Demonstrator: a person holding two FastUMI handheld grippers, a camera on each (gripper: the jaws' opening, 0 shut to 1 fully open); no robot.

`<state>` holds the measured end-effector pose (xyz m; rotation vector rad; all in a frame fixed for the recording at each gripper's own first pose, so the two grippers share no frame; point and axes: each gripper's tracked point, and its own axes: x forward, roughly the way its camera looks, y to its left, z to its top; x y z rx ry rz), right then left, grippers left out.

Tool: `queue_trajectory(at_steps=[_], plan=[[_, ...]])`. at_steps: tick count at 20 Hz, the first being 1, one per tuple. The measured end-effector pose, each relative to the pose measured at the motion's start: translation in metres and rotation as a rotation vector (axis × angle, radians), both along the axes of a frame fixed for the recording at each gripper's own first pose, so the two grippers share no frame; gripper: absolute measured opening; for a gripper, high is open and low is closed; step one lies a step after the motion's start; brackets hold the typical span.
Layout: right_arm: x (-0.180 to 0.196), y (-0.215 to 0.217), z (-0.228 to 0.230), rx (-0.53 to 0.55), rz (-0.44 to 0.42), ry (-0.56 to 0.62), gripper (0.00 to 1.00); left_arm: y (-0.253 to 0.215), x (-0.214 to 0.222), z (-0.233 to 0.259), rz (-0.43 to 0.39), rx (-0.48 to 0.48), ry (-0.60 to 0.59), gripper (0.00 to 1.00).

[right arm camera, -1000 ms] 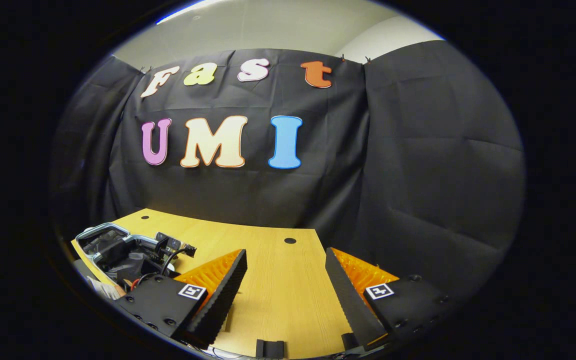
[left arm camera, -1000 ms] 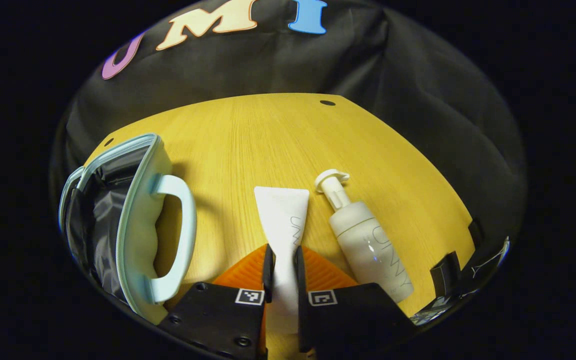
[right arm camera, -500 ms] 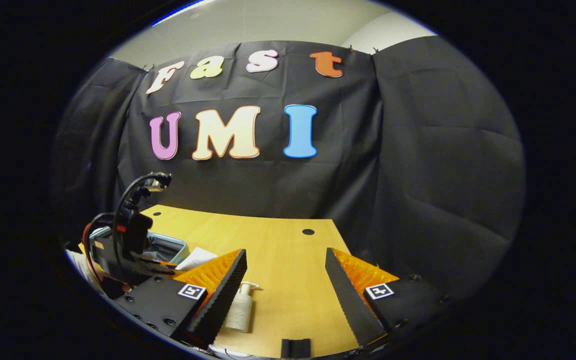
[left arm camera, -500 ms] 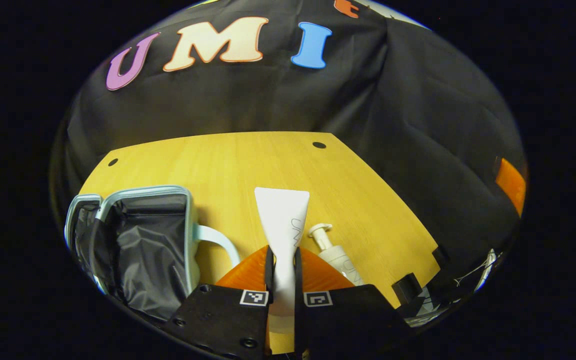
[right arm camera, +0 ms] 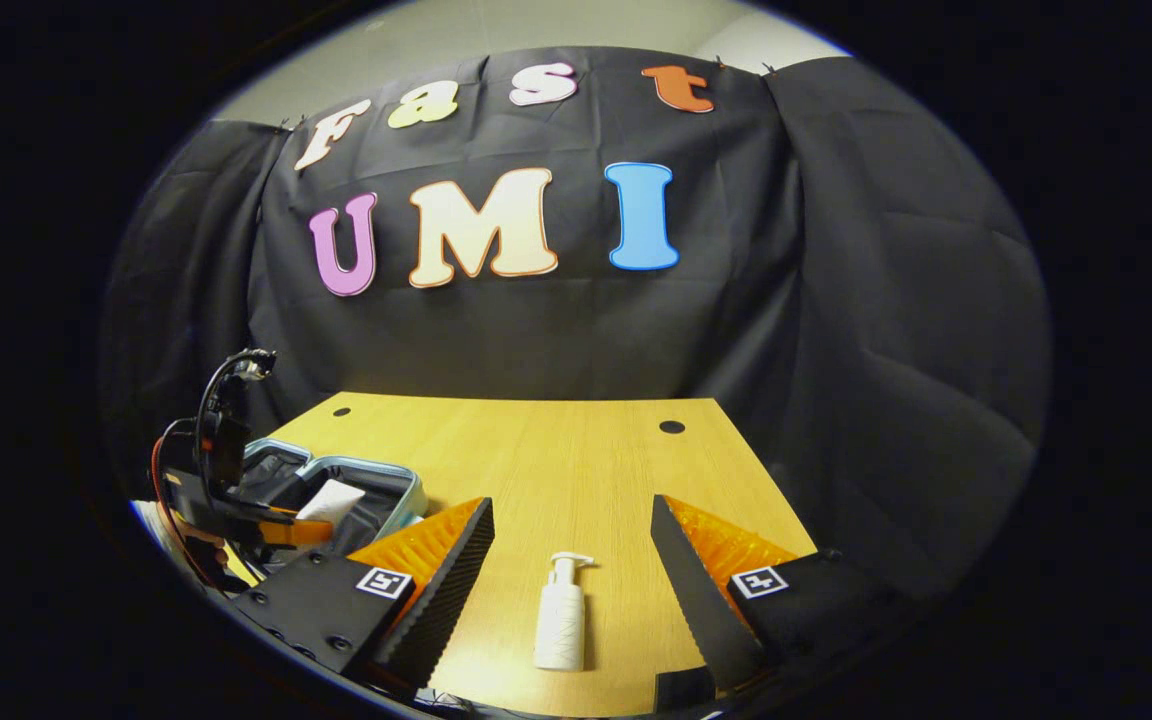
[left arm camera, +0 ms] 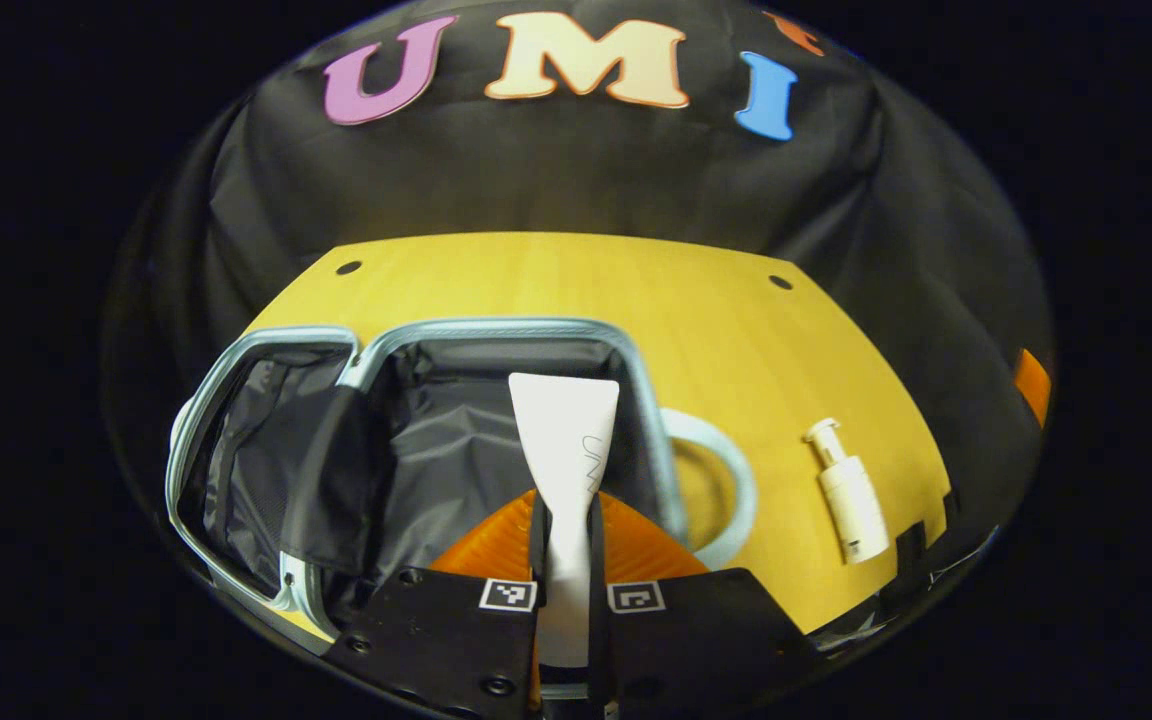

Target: First open the suitcase, pack the skin care products into it, and then close the suitcase.

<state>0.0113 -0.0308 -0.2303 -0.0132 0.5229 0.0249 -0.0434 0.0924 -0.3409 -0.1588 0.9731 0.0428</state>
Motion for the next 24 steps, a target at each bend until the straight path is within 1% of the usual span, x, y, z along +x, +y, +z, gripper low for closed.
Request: queue_trajectory(at_steps=[2,6,7,9,10,11,12,13,14,15,16,17,20,24], plan=[[0.001,0.004,-0.007,-0.006,-0.011,0.021,1.0,0.023,-0.008,-0.016,0.028,0.022,0.042,0.12],[0.004,0.013,-0.021,-0.035,-0.018,0.065,1.0,0.054,-0.028,-0.055,0.102,0.003,0.144,0.11],[0.006,0.016,-0.027,-0.04,-0.021,0.085,1.0,0.055,-0.032,-0.057,0.121,-0.011,0.144,0.13],[0.005,0.021,-0.035,-0.037,-0.02,0.11,1.0,0.059,-0.026,-0.052,0.106,0.007,0.1,0.2],[0.007,0.023,-0.042,-0.043,-0.016,0.124,1.0,0.059,-0.016,-0.044,0.095,0.018,0.031,0.28],[0.008,0.023,-0.046,-0.05,-0.016,0.131,1.0,0.057,-0.008,-0.03,0.081,0.021,-0.029,0.46],[0.01,0.023,-0.053,-0.056,-0.015,0.144,1.0,0.055,0.0,-0.006,0.072,0.032,-0.111,0.63],[0.011,0.022,-0.066,-0.068,-0.01,0.171,1.0,0.05,0.008,0.013,0.056,0.018,-0.169,0.8],[0.01,0.02,-0.08,-0.075,-0.009,0.204,1.0,0.048,0.01,0.032,0.047,0.014,-0.212,0.77],[0.007,0.02,-0.096,-0.07,-0.004,0.256,1.0,0.049,0.013,0.047,0.049,0.02,-0.243,0.8],[0.002,0.02,-0.109,-0.062,-0.002,0.301,1.0,0.053,0.016,0.076,0.059,0.03,-0.31,0.84],[0.0,0.018,-0.123,-0.071,-0.007,0.336,1.0,0.056,0.02,0.093,0.06,0.04,-0.358,0.89],[-0.006,0.007,-0.155,-0.113,-0.014,0.408,1.0,0.066,0.014,0.127,0.073,0.077,-0.399,0.91],[-0.024,0.002,-0.198,-0.158,0.016,0.546,1.0,0.08,0.001,0.155,0.111,0.131,-0.445,0.92]])
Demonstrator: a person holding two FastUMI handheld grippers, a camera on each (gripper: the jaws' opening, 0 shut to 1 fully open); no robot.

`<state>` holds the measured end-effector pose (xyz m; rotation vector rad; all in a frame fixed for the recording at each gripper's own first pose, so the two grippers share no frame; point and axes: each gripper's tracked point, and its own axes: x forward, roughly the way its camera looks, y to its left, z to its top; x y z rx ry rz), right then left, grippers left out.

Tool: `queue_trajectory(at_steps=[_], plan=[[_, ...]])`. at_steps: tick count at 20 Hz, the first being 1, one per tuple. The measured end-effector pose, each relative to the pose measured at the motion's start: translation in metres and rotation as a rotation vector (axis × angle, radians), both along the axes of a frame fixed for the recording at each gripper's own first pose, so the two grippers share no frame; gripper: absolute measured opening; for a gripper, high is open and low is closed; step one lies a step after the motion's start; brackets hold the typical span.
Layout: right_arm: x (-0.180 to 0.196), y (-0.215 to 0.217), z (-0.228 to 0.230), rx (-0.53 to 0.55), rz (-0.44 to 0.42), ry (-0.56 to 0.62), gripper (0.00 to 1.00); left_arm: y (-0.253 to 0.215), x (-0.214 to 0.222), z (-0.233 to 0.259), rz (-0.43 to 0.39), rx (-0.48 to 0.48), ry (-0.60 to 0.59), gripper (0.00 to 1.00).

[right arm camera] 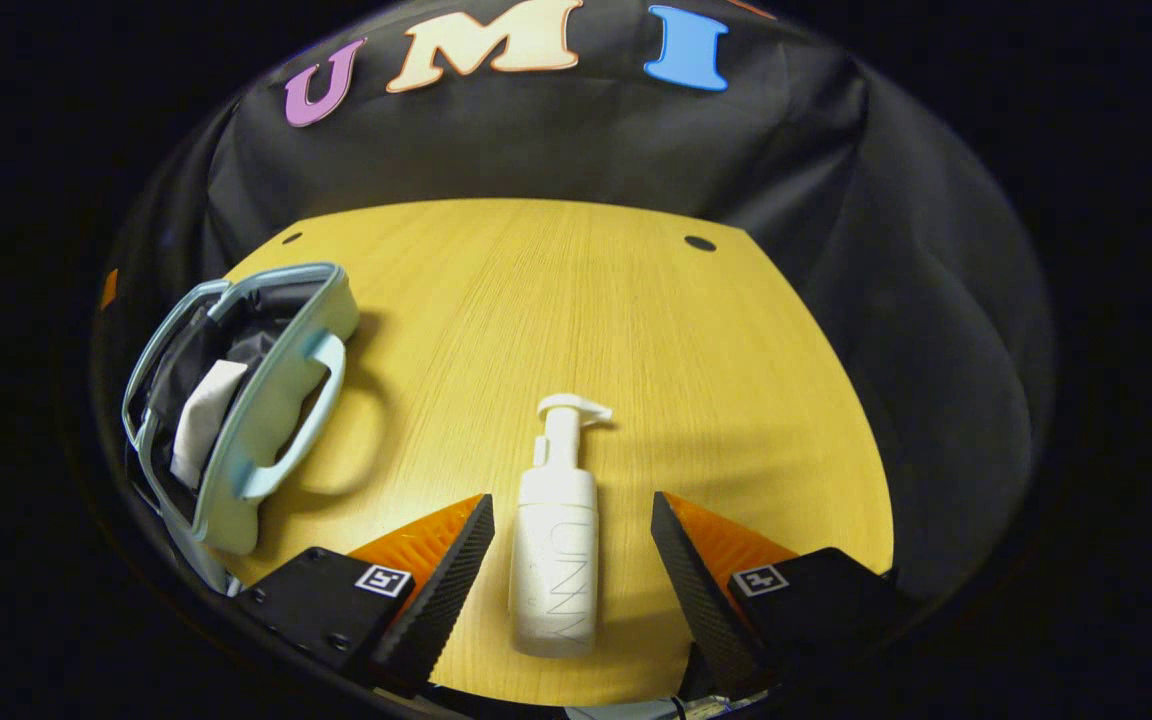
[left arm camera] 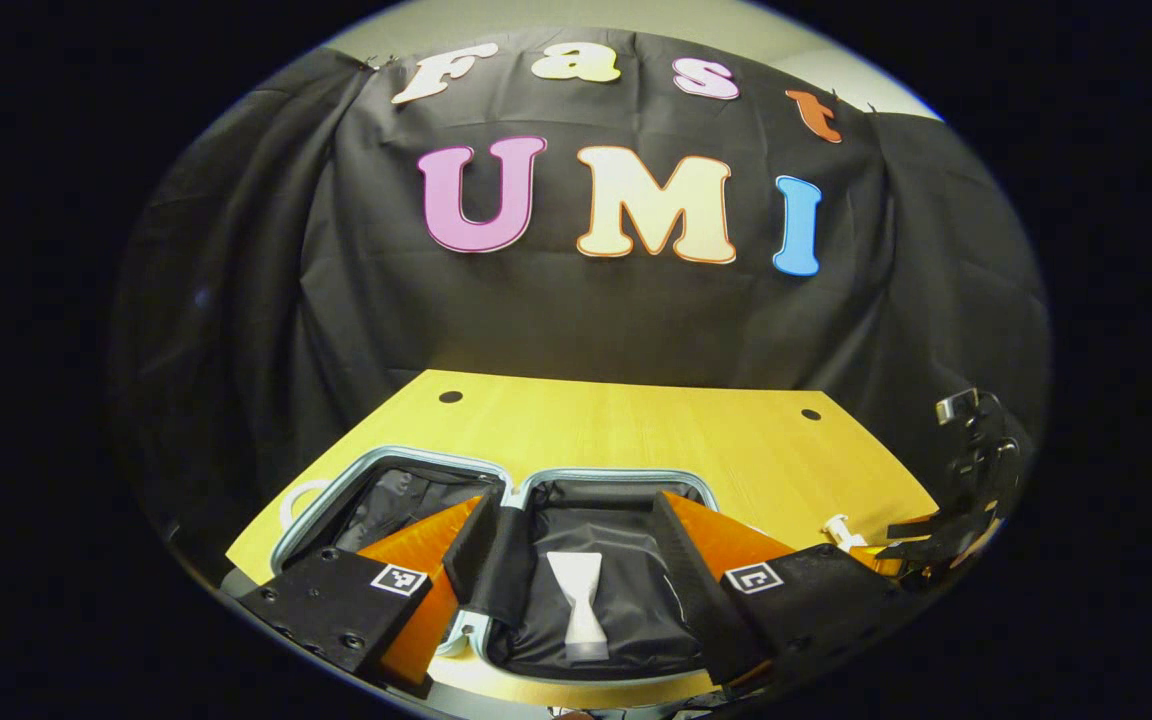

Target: First open the suitcase, pack the skin care products into it, and then close the suitcase.

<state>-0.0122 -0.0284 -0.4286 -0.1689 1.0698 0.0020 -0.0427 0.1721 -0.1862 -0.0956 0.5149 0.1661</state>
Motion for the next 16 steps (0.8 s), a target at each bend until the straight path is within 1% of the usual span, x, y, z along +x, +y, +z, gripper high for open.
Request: queue_trajectory(at_steps=[3,4,5,6,7,8,9,10,11,12,13,15,16], plan=[[-0.008,0.001,-0.013,-0.013,0.024,0.055,1.0,0.008,-0.006,0.001,0.01,0.024,0.008,0.92],[-0.013,0.0,-0.02,-0.017,0.03,0.077,0.96,0.009,-0.006,0.001,0.016,0.029,0.01,0.92],[-0.017,0.003,-0.025,-0.008,0.034,0.095,0.81,0.01,-0.007,0.0,0.016,0.029,0.018,0.92],[-0.021,0.005,-0.028,-0.006,0.039,0.11,0.77,0.012,-0.006,-0.003,0.017,0.028,0.029,0.92],[-0.019,0.003,-0.026,-0.013,0.058,0.105,0.66,0.014,-0.007,-0.005,0.02,0.03,0.039,0.92],[-0.019,0.005,-0.026,-0.009,0.07,0.103,0.63,0.015,-0.007,-0.006,0.02,0.032,0.043,0.92],[-0.019,0.005,-0.025,0.009,0.062,0.1,0.59,0.017,-0.006,-0.007,0.02,0.039,0.049,0.92],[-0.019,0.008,-0.025,0.033,0.043,0.101,0.57,0.023,-0.006,-0.008,0.024,0.049,0.053,0.92],[-0.019,0.014,-0.022,0.095,-0.005,0.107,0.55,0.028,-0.004,-0.007,0.03,0.051,0.049,0.92],[-0.018,0.021,-0.016,0.132,-0.021,0.104,0.55,0.032,-0.003,-0.006,0.035,0.05,0.047,0.92],[-0.013,0.034,-0.004,0.175,-0.026,0.08,0.55,0.035,-0.001,-0.006,0.038,0.047,0.043,0.92],[0.003,0.057,0.016,0.216,-0.014,0.037,0.55,0.044,0.001,-0.007,0.045,0.036,0.037,0.92],[0.011,0.072,0.03,0.255,-0.019,0.01,0.55,0.048,0.001,-0.008,0.047,0.035,0.036,0.92]])
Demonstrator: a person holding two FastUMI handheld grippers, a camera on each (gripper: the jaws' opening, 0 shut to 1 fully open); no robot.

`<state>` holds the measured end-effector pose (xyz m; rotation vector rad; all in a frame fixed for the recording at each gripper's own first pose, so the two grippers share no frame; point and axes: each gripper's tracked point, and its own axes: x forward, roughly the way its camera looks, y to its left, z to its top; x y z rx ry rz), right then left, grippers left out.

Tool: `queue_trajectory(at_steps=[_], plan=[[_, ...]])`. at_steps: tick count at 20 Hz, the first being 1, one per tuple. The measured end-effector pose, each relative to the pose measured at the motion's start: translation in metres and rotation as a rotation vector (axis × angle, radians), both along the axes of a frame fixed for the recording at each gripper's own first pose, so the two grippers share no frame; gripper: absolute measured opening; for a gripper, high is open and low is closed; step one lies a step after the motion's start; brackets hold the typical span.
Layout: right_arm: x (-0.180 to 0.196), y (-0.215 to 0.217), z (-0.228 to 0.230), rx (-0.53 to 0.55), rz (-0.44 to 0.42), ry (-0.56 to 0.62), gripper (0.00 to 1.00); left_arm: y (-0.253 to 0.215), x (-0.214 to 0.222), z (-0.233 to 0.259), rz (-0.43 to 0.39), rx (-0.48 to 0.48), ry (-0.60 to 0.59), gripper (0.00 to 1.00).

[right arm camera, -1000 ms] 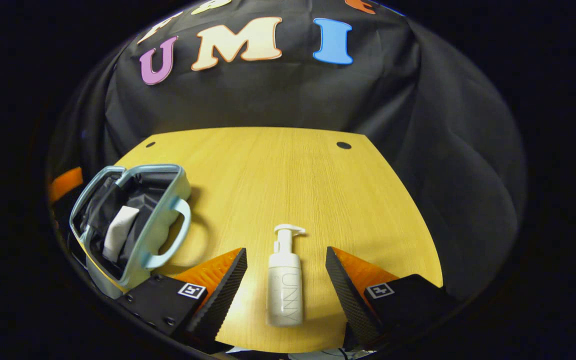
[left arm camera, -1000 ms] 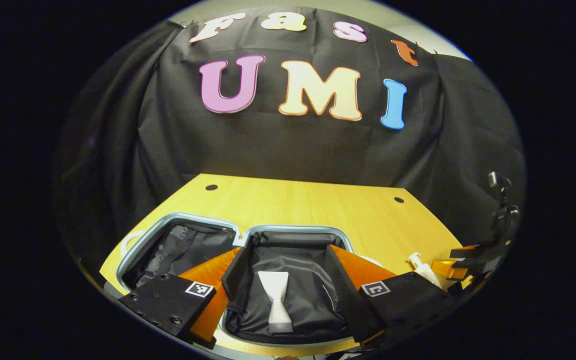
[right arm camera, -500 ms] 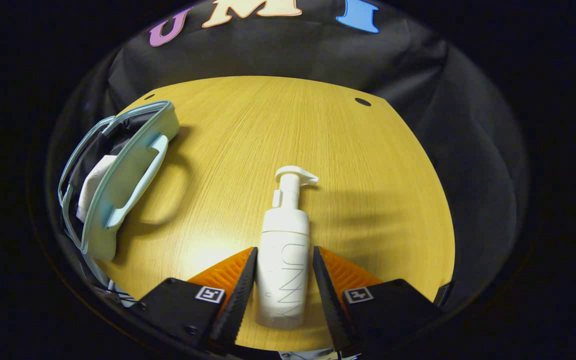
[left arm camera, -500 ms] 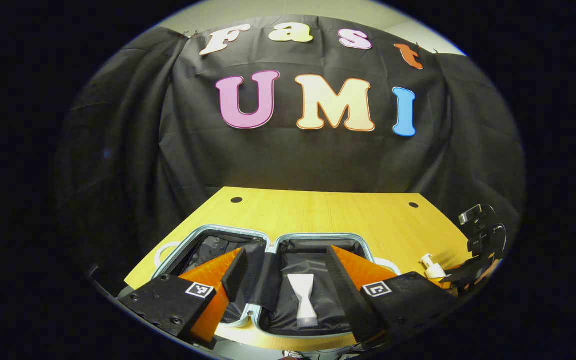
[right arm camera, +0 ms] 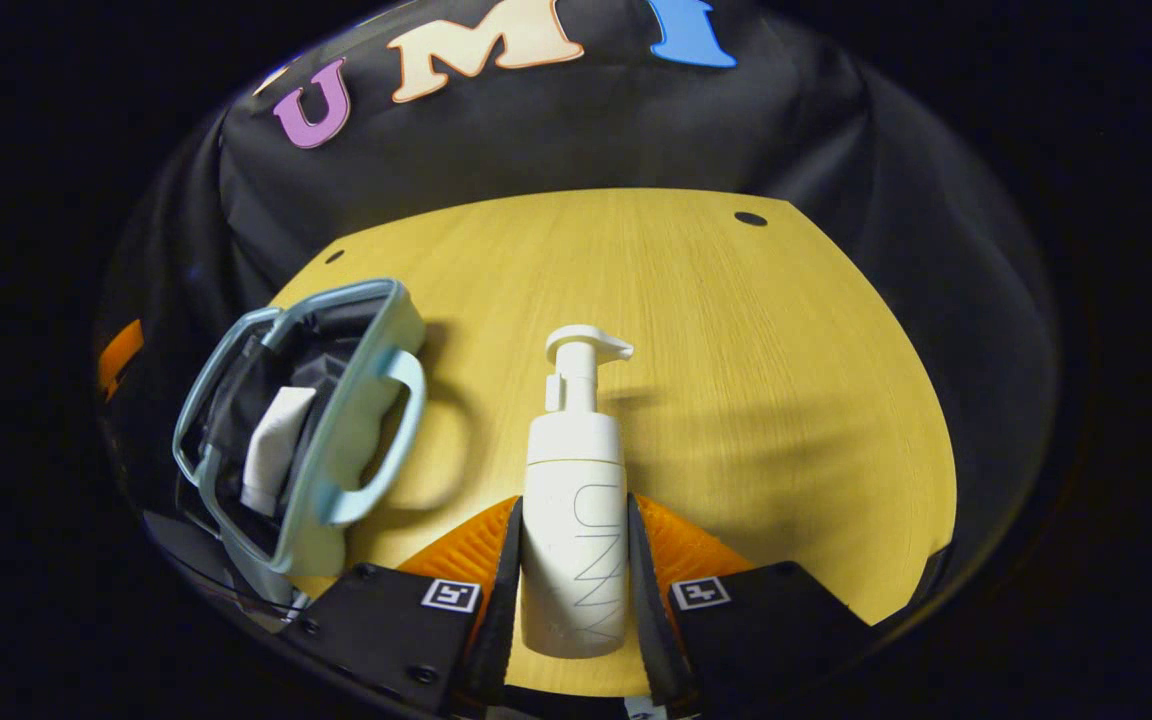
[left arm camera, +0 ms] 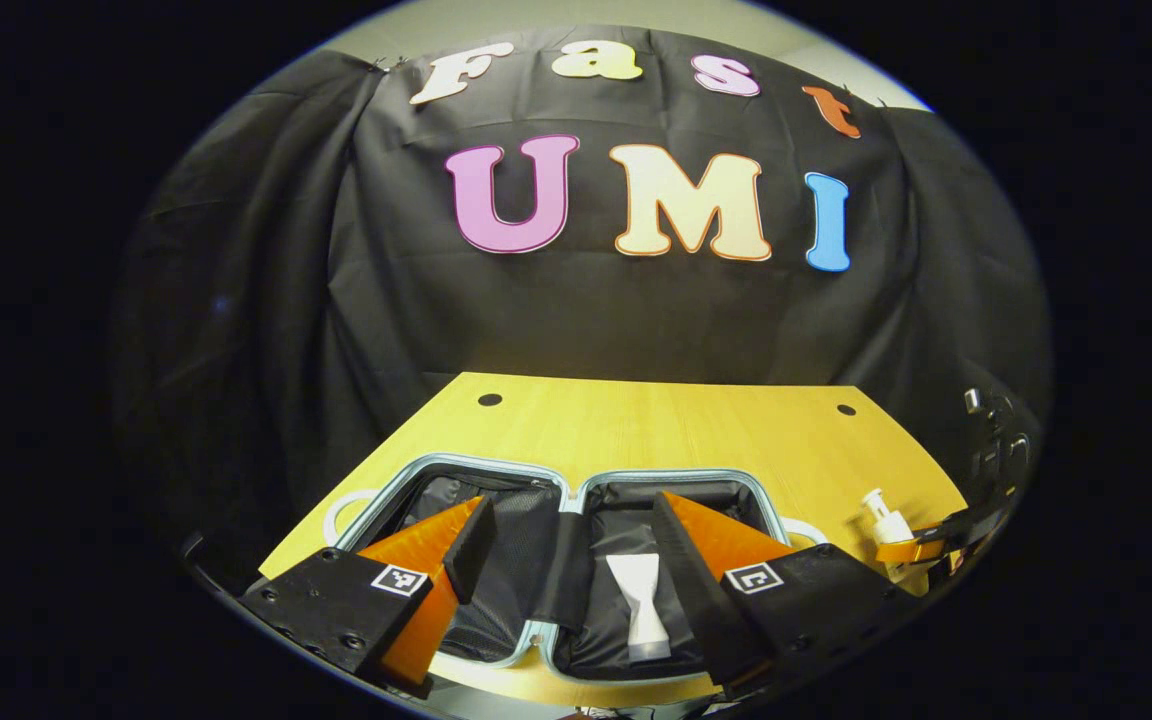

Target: First open the suitcase, pack the skin care products into it, and then close the suitcase.

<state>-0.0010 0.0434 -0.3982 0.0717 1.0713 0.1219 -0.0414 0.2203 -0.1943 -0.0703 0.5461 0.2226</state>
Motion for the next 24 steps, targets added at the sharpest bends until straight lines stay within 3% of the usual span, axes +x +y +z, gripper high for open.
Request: queue_trajectory(at_steps=[2,5,10,13,18,21,23,24], plan=[[0.01,0.038,0.022,0.091,-0.017,-0.021,0.55,0.011,0.001,0.0,-0.003,0.003,-0.004,0.92],[0.017,0.102,0.04,0.187,0.021,-0.036,0.54,0.041,-0.006,-0.002,0.018,-0.005,-0.01,0.92],[-0.001,0.197,0.013,0.232,0.056,0.045,0.54,0.105,-0.033,-0.008,0.085,0.014,0.015,0.92],[-0.011,0.228,-0.021,0.199,0.046,0.106,0.55,0.149,-0.057,-0.012,0.142,0.038,0.033,0.92],[-0.015,0.237,-0.057,0.022,0.064,0.141,0.55,0.204,-0.087,-0.041,0.227,0.02,0.094,0.92],[-0.015,0.244,-0.047,0.036,0.088,0.123,0.67,0.224,-0.086,-0.065,0.248,-0.044,0.134,0.93],[-0.016,0.244,-0.035,0.064,0.084,0.105,0.84,0.238,-0.082,-0.076,0.255,-0.069,0.155,0.92],[-0.014,0.243,-0.029,0.076,0.081,0.09,0.86,0.243,-0.08,-0.081,0.253,-0.081,0.163,0.93]])
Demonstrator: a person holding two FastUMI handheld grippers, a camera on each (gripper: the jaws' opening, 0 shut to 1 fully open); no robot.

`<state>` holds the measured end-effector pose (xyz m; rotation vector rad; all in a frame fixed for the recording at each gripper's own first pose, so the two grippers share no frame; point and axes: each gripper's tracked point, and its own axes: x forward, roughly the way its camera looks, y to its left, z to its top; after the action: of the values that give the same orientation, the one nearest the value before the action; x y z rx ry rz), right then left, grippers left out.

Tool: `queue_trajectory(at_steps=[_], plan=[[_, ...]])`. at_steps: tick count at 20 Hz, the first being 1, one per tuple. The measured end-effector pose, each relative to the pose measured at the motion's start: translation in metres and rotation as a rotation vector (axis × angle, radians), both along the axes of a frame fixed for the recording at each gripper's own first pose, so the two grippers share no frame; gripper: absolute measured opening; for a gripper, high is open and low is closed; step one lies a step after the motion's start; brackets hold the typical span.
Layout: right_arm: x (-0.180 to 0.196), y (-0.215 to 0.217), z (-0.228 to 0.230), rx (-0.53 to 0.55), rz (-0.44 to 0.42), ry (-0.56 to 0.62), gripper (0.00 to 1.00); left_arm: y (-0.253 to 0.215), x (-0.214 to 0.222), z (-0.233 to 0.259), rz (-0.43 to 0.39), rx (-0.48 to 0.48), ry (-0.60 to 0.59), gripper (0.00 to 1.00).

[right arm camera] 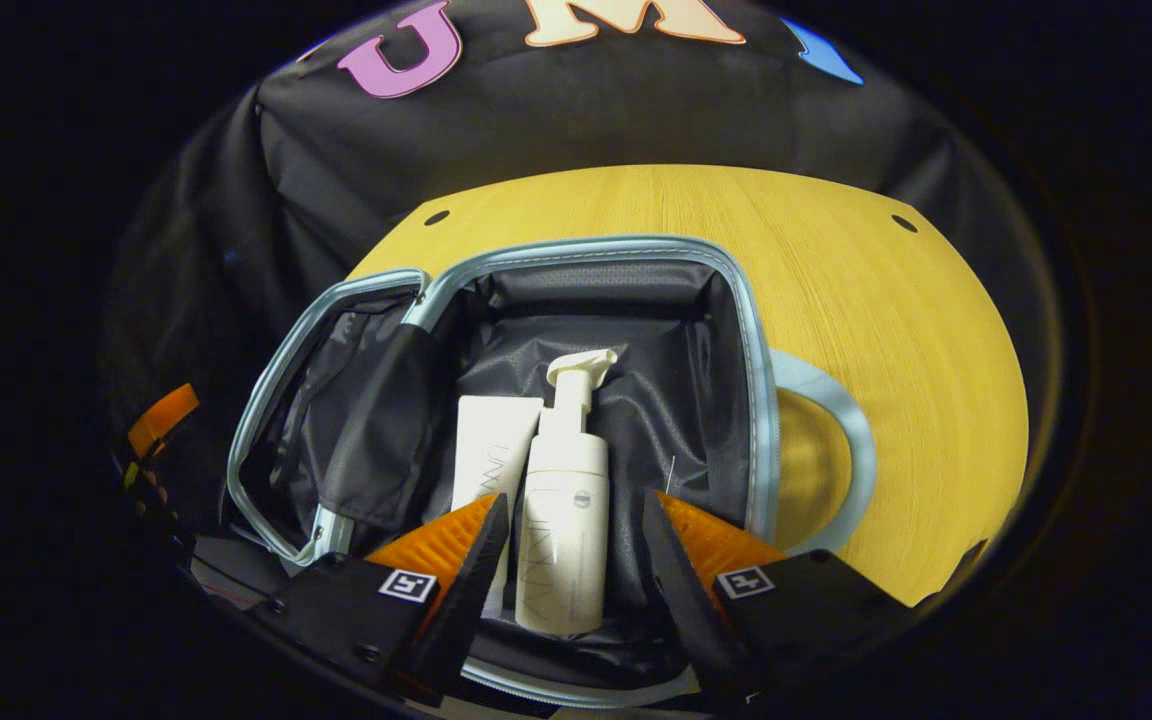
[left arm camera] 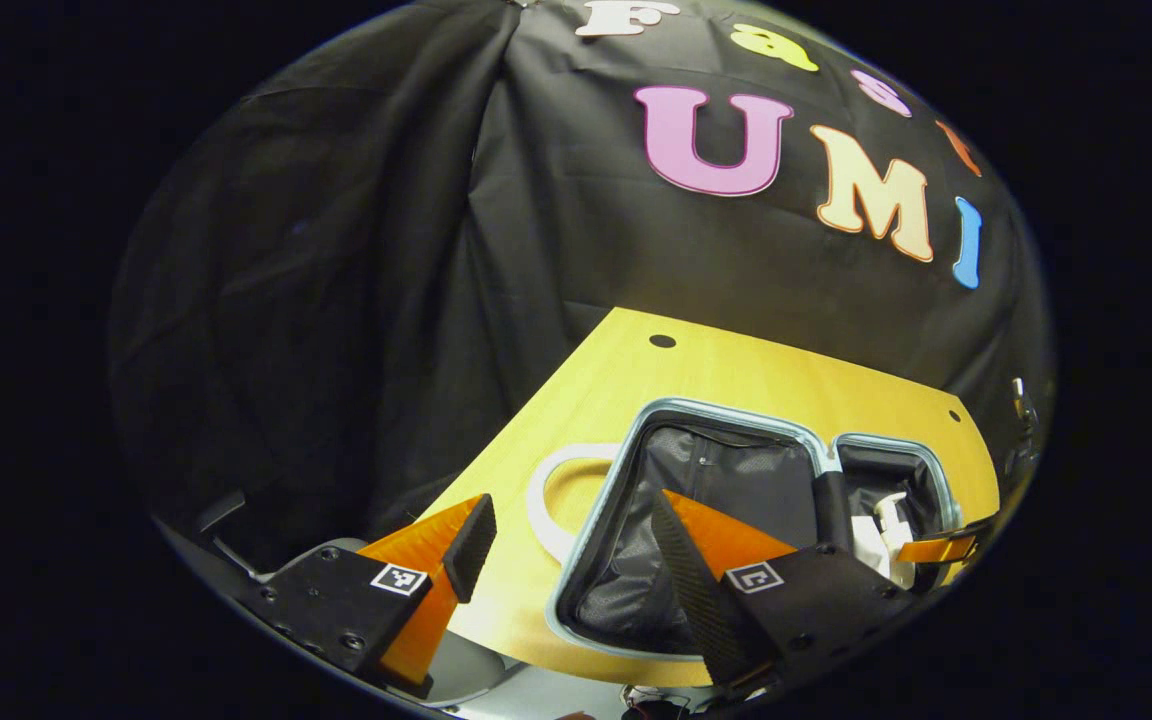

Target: First open the suitcase, pack the skin care products into it, and then close the suitcase.

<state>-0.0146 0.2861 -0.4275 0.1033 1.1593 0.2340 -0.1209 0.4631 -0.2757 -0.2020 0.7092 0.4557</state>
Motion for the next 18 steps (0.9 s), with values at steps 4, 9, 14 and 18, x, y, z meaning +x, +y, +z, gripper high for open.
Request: queue_trajectory(at_steps=[4,9,14,18], plan=[[0.009,-0.022,0.031,0.04,-0.07,-0.079,0.9,0.027,0.015,-0.039,-0.002,-0.053,0.076,0.92],[0.011,-0.081,0.063,-0.002,-0.22,-0.161,0.85,0.06,0.04,-0.092,0.049,-0.138,0.14,0.93],[-0.007,-0.127,0.071,-0.062,-0.317,-0.172,0.9,0.069,0.043,-0.14,-0.005,-0.202,0.287,0.88],[-0.007,-0.143,0.08,-0.064,-0.32,-0.191,0.9,0.052,0.05,-0.133,-0.057,-0.2,0.316,0.1]])
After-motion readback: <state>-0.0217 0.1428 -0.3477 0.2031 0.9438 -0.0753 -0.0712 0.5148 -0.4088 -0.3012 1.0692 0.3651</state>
